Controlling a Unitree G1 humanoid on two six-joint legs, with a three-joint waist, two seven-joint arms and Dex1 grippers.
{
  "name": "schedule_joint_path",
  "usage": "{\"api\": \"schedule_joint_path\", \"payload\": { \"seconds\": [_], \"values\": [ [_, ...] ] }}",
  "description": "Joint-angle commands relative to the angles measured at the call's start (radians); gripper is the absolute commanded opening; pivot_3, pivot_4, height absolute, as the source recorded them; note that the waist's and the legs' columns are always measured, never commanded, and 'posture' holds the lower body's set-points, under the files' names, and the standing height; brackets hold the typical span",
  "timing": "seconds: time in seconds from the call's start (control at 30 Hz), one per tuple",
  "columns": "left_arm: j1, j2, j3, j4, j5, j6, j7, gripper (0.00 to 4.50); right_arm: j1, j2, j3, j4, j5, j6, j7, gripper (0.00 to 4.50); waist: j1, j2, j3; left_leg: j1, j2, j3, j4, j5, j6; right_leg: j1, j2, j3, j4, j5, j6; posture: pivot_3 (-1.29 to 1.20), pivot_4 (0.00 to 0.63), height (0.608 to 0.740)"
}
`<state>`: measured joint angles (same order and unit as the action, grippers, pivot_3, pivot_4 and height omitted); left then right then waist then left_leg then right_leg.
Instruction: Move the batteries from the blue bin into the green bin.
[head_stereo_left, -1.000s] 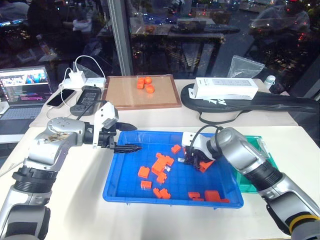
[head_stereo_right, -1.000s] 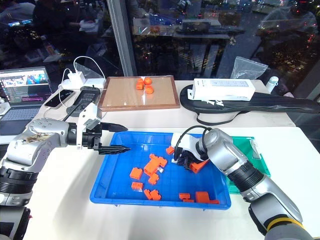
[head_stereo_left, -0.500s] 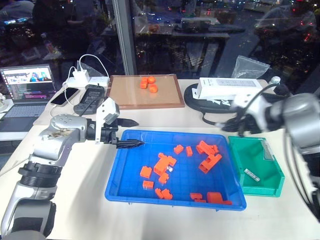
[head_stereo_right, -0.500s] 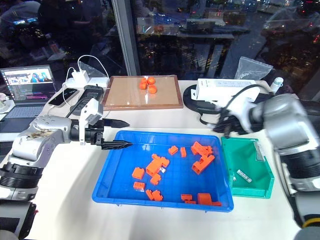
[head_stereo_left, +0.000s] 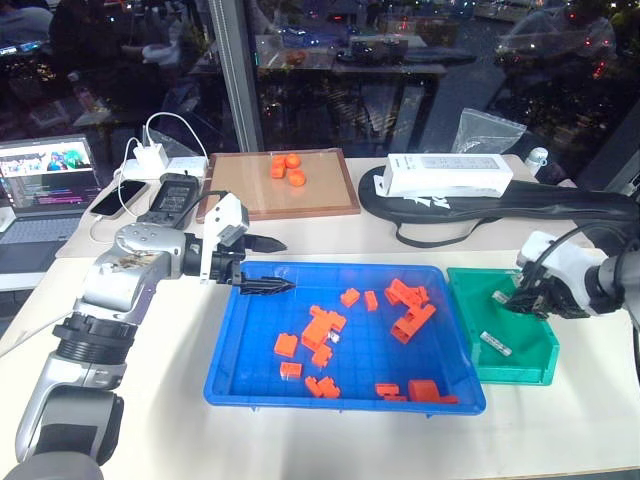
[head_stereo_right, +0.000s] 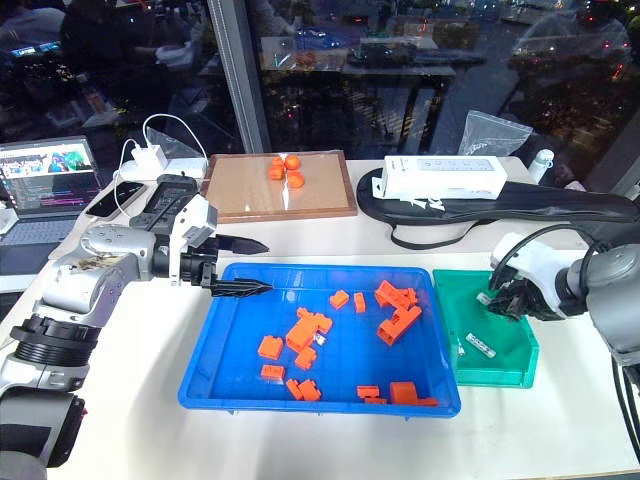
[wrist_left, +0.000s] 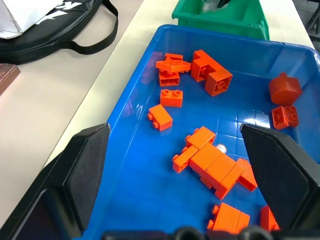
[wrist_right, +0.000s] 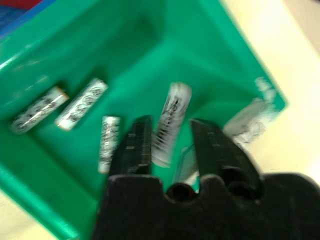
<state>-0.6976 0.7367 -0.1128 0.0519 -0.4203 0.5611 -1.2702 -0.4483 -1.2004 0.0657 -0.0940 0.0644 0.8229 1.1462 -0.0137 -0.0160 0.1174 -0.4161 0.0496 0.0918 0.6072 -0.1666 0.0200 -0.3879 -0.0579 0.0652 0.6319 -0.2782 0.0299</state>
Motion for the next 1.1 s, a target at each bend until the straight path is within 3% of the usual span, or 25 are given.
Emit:
{"api": "schedule_joint_path", "payload": {
  "seconds": [0.03, 0.17, 0.4, 0.63, 1.1],
  "values": [
    [-0.017, 0.014, 0.018, -0.031, -0.002, -0.005, -0.003, 4.5, -0.076, -0.015, -0.03, -0.051, 0.026, -0.006, 0.006, 3.16, 0.0, 0.0, 0.0, 0.0, 0.0, 0.0, 0.0, 0.0, 0.0, 0.0, 0.0, 0.0, 0.0, 0.0, 0.0, 0.0, 0.15, 0.74],
    [-0.006, 0.029, 0.029, -0.047, -0.003, 0.006, 0.006, 4.5, -0.224, 0.073, 0.063, -0.142, 0.059, -0.023, 0.046, 4.45, -0.005, 0.0, 0.0, 0.0, 0.0, 0.0, 0.0, 0.0, 0.0, 0.0, 0.0, 0.0, 0.0, 0.0, 0.0, 0.0, 0.15, 0.74],
    [0.006, 0.04, 0.037, -0.06, -0.005, 0.014, 0.016, 4.5, -0.32, 0.277, 0.267, -0.217, 0.059, -0.052, 0.073, 4.45, 0.002, 0.0, 0.0, 0.0, 0.001, -0.002, -0.001, 0.0, 0.0, 0.0, 0.002, 0.0, 0.0, 0.0, 0.0, 0.0, 0.15, 0.74],
    [0.05, 0.068, 0.054, -0.119, -0.013, 0.034, 0.038, 4.5, -0.319, 0.491, 0.433, -0.151, 0.013, -0.016, -0.012, 4.45, 0.008, 0.0, 0.0, -0.002, 0.0, 0.0, 0.002, 0.0, 0.0, 0.0, 0.001, -0.001, 0.0, 0.0, 0.0, 0.0, 0.15, 0.74],
    [0.081, 0.088, 0.067, -0.164, -0.026, 0.053, 0.065, 4.5, -0.328, 0.608, 0.463, -0.016, 0.014, 0.031, -0.061, 4.45, 0.006, -0.001, 0.0, -0.002, 0.0, 0.001, 0.002, 0.0, 0.0, 0.0, 0.001, -0.003, 0.002, 0.0, -0.001, 0.0, 0.15, 0.74]
  ]
}}
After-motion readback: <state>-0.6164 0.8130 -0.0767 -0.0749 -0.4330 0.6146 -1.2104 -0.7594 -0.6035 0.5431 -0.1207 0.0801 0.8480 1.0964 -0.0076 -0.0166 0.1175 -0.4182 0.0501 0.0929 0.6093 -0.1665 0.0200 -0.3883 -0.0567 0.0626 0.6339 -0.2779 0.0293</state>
